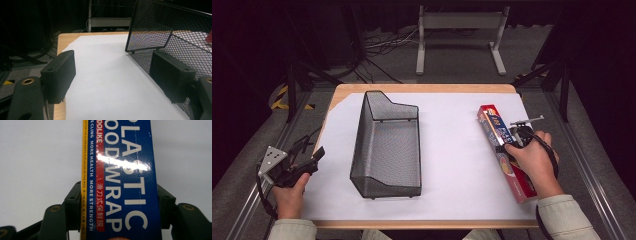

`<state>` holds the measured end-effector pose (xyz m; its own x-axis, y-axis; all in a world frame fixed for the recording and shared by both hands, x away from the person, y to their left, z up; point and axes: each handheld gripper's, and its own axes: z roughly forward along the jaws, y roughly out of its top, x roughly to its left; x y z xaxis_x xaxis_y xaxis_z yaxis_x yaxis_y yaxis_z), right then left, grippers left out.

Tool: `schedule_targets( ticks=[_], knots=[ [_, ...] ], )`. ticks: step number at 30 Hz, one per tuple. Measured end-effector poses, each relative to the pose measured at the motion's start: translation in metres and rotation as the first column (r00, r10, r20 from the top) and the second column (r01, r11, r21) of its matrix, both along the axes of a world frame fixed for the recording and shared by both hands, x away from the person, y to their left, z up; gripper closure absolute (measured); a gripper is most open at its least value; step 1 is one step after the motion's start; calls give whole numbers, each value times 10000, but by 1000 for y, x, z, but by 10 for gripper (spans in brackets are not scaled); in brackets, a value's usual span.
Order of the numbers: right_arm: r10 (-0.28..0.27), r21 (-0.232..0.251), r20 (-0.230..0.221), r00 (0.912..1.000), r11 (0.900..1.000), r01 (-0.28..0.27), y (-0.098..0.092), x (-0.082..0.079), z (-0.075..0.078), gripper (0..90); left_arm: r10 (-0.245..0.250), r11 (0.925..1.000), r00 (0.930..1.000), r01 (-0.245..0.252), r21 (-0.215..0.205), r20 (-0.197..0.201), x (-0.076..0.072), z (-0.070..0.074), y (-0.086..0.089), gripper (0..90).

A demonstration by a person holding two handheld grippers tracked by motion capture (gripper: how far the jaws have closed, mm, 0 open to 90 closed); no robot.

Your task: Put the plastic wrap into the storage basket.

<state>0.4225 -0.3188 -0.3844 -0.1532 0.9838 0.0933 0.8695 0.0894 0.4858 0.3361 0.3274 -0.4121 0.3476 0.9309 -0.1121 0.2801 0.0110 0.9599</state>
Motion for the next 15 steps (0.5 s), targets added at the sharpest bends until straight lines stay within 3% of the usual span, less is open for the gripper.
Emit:
schedule_targets(
  ticks=[9,15],
  knots=[
    [-30,366,487,9988,9993,12,3,-7,31,406,-5,10000,10000,5,-8,-4,0,0,0,220],
    [-33,280,629,9980,9996,15,6,-10,43,406,-12,10000,10000,12,-19,0,0,0,0,220]
  ],
)
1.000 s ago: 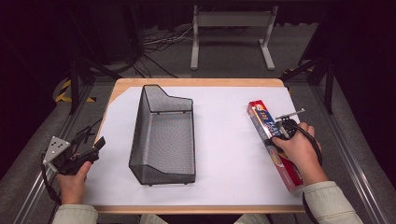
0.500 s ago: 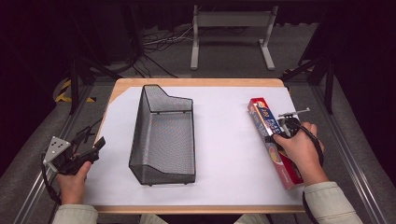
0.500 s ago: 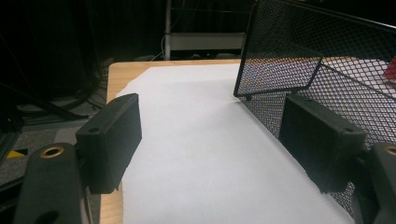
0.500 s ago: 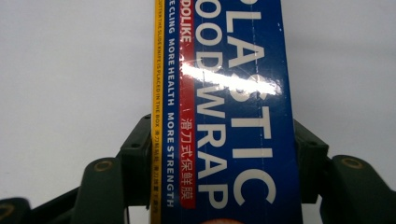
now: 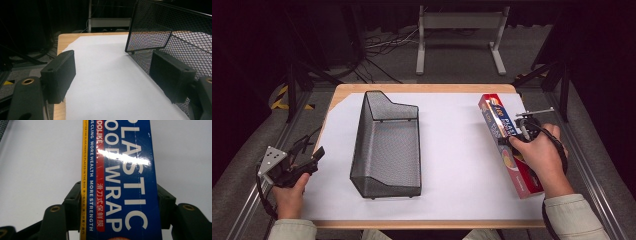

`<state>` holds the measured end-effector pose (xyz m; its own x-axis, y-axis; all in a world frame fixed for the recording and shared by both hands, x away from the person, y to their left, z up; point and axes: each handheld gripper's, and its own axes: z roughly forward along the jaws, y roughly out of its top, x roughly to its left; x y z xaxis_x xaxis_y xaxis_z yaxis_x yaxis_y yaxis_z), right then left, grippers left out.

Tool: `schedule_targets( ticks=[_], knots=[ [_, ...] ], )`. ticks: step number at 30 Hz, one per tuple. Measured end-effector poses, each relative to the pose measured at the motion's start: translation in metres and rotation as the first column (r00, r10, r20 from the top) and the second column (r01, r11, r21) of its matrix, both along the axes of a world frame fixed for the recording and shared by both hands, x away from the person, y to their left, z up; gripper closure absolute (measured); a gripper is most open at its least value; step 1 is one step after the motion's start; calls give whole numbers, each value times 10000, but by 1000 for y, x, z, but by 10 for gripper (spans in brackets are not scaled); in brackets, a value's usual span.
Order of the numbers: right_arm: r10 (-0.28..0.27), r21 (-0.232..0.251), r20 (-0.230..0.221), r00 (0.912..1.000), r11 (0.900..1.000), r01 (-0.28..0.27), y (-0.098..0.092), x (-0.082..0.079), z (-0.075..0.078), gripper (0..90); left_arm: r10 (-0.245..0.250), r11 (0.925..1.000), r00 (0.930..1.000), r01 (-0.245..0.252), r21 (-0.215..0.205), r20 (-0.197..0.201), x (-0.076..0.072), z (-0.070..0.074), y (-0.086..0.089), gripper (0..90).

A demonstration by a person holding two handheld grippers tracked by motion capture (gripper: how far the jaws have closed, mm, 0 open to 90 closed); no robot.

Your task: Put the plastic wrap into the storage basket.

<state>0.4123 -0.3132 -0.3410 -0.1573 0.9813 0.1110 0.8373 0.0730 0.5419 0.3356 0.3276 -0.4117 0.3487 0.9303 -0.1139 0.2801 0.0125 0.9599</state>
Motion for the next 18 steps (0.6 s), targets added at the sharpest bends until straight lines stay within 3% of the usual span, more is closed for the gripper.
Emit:
schedule_targets(
  ticks=[7,18],
  knots=[
    [322,46,274,9991,9995,-323,13,-5,14,405,-47,9999,10000,47,104,-52,-1,-1,-1,220],
    [1270,9,301,9914,9919,-1271,58,0,29,405,-3,10000,10000,3,-82,-52,-11,-2,6,216]
  ],
)
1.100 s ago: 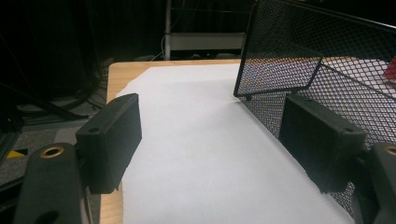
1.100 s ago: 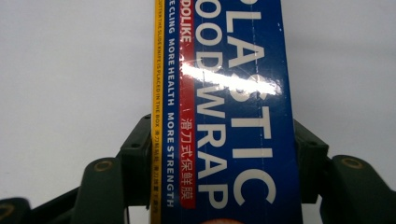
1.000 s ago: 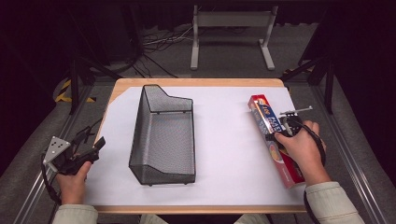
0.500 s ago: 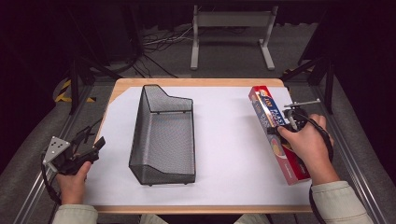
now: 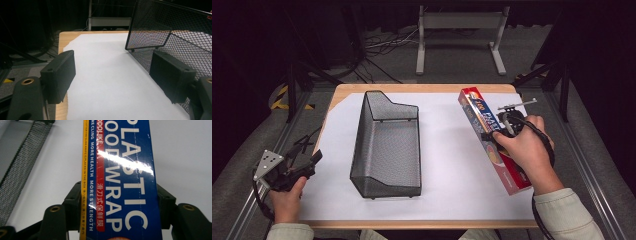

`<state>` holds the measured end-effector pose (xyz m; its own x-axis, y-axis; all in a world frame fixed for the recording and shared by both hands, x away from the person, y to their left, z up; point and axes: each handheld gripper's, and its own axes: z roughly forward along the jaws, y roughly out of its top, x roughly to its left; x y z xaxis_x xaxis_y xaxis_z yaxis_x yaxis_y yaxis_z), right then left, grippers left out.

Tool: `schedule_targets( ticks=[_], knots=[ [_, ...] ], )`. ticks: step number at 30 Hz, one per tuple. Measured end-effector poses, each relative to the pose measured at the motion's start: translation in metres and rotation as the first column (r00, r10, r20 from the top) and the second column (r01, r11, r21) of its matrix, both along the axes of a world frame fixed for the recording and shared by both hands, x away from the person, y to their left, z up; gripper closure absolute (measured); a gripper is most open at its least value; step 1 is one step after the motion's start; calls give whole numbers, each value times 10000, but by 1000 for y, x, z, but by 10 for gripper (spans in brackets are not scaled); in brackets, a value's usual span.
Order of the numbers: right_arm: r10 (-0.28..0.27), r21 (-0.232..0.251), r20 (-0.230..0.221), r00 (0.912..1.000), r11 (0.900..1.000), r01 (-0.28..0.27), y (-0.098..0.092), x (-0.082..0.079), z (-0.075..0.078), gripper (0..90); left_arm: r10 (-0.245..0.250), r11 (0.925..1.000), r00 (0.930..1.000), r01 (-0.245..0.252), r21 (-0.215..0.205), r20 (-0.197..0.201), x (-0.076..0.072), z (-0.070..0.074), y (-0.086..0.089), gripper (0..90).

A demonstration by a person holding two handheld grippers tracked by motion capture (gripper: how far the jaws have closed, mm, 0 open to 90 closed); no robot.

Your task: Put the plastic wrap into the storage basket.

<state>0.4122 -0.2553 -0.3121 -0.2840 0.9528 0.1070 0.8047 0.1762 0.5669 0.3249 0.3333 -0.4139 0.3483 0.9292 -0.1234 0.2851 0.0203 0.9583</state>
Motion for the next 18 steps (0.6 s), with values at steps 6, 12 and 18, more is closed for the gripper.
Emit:
schedule_targets(
  ticks=[6,12,18],
  knots=[
    [666,54,144,9977,9978,-667,31,3,11,405,-65,10000,10000,65,36,-56,-1,-1,-1,215],
    [1332,194,147,9910,9909,-1334,62,6,21,405,-164,9998,9998,165,94,-97,0,-1,-3,214],
    [1723,302,144,9849,9845,-1727,85,9,27,404,-221,9996,9997,223,164,-121,2,-3,-5,211]
  ],
)
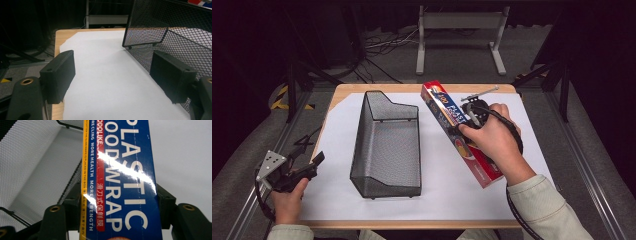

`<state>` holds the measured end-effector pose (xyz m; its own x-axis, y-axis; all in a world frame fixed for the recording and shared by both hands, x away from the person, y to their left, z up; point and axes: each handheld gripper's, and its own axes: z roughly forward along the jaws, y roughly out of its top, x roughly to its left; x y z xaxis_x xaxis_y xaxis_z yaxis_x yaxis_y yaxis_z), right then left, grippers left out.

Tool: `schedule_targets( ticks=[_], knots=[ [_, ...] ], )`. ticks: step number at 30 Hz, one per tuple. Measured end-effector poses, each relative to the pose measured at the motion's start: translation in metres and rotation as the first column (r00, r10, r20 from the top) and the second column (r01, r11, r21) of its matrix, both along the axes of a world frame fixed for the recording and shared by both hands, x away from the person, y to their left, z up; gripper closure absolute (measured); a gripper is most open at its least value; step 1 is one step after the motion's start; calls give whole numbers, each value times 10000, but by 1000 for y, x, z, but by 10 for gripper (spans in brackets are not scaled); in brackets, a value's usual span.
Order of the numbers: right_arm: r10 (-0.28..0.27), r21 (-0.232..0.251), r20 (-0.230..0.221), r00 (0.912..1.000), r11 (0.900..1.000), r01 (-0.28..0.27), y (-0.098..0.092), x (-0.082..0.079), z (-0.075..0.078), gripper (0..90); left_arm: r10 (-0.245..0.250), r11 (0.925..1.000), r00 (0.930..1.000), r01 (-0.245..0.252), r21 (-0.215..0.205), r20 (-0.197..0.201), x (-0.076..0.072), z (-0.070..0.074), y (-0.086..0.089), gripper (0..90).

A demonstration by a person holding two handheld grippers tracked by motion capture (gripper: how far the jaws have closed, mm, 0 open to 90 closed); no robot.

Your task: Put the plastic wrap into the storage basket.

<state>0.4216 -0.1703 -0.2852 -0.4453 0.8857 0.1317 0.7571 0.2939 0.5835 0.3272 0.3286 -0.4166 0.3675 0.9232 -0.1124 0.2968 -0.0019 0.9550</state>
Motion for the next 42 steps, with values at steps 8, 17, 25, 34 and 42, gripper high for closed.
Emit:
schedule_targets(
  ticks=[8,17,25,34,42],
  knots=[
    [463,296,-69,9989,9985,-461,31,2,6,404,-44,10000,10000,44,-7,2,4,-1,-2,205],
    [989,512,46,9951,9938,-990,62,2,9,404,-44,9998,10000,45,202,-17,5,-2,-4,199],
    [1376,1004,135,9904,9853,-1383,87,-1,15,403,-191,9992,9998,192,355,-45,5,-3,-7,185],
    [1717,874,146,9850,9812,-1723,114,-2,11,403,-227,9988,9997,227,427,-7,6,-3,-7,179],
    [1686,647,378,9850,9832,-1708,130,-3,0,401,-435,9988,9991,435,225,-14,7,-4,-7,169]
  ],
)
